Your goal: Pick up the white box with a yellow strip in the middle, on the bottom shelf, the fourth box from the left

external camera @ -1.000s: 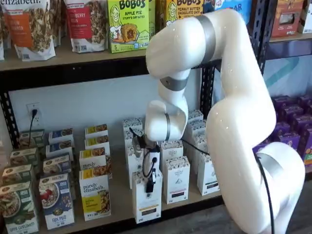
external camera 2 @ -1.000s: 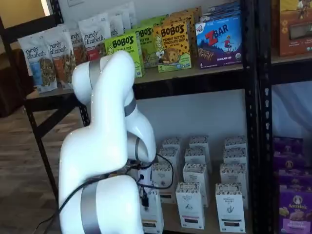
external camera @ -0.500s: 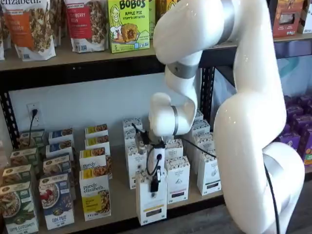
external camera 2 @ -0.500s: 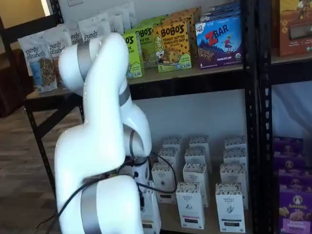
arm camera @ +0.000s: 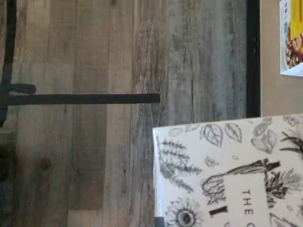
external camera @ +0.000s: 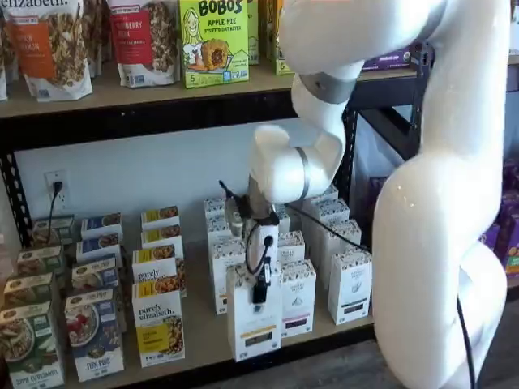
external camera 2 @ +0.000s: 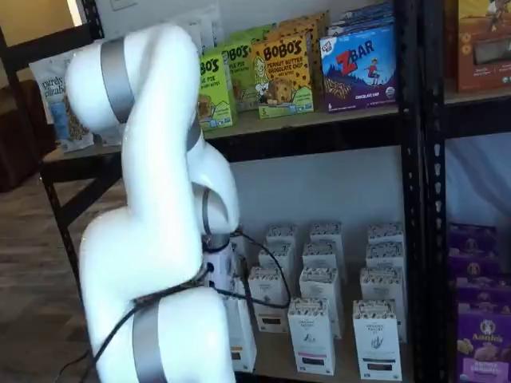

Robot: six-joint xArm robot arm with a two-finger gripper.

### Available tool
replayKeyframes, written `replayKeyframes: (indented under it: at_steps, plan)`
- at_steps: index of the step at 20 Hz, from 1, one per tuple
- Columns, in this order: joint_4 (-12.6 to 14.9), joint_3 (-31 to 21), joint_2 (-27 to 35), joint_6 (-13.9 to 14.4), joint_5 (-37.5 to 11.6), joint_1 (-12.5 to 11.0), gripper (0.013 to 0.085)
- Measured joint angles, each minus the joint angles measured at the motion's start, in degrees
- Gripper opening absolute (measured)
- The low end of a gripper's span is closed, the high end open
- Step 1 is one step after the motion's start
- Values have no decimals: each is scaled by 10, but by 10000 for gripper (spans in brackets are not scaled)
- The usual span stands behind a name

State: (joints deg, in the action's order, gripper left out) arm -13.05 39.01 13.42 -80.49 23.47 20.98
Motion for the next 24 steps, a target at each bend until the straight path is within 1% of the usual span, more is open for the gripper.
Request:
replayKeyframes:
  at_steps: [1, 2, 4, 7, 11, 15, 24]
  plan:
    - [2, 0, -1, 2, 2, 0, 490]
    - [18, -5, -23, 15, 18, -4, 490]
    - [32, -13, -53, 25, 41, -8, 490]
    - [48, -23, -101, 36, 81, -14, 490]
    - [62, -29, -137, 45, 112, -19, 490]
    - [66, -28, -161, 45, 138, -24, 490]
    - [60, -27, -208, 31, 183, -39, 490]
